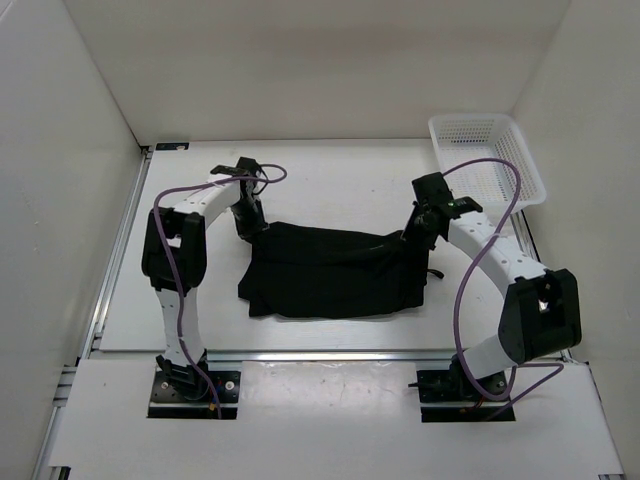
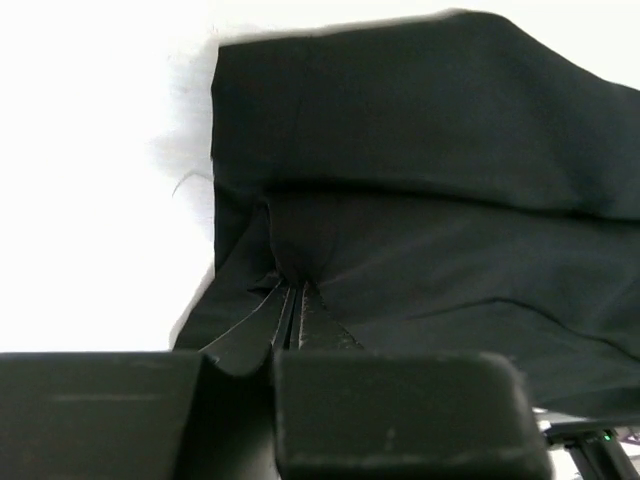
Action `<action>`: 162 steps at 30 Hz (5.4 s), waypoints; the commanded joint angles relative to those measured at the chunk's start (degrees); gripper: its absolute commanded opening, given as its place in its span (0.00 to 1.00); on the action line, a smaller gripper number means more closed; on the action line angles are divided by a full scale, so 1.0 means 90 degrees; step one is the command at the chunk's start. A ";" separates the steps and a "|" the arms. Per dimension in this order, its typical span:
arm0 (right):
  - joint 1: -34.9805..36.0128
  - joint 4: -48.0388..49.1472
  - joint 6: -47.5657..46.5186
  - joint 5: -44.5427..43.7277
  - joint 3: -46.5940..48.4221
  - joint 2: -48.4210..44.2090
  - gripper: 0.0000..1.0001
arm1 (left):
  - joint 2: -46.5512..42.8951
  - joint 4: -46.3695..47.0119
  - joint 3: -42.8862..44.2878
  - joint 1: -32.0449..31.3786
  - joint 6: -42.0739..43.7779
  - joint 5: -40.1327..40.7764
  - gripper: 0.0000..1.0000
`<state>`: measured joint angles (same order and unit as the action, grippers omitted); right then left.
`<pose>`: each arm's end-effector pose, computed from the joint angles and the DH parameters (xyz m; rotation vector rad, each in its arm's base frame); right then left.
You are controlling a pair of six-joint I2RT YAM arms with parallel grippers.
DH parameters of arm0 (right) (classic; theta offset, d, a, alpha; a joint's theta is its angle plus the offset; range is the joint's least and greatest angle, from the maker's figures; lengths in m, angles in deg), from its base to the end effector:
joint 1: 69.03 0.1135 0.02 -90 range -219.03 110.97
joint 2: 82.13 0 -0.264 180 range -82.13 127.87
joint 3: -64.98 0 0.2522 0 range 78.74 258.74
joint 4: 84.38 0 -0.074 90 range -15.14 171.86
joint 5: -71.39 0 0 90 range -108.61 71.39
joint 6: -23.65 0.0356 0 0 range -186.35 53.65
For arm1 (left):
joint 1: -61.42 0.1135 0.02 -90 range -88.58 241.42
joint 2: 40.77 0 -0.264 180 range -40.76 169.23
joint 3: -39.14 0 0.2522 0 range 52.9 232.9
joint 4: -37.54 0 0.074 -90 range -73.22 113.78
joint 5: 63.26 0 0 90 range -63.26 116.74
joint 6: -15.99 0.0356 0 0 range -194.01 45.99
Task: Fold and stack the shorts
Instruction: Fold the shorts
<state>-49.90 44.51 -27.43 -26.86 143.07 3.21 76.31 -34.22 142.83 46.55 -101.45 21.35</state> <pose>0.2908 0.0955 0.2518 0.4961 2.5368 0.1923 0.3807 -0.1045 0.1811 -0.3323 3.0733 -0.1829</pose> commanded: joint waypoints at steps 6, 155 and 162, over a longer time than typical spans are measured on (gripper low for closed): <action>-0.0094 -0.0187 -0.0154 -0.0098 0.0165 -0.0421 0.00 | -0.1194 -0.0148 0.0612 0.0324 -0.0173 -0.0534 0.10; -0.2136 0.0213 -0.0265 0.2800 -0.2321 -0.1942 0.98 | -0.1661 0.0673 -0.1740 0.1067 0.0266 -0.0651 0.54; -0.2439 0.1306 0.1074 0.3416 -0.3456 -0.2276 0.98 | -0.1661 0.0673 -0.1740 0.1067 0.0266 -0.0651 0.54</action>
<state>-70.99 49.59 -25.31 -1.64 113.78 -16.94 62.80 -28.47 125.28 56.36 -99.70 16.76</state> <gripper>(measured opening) 0.981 0.539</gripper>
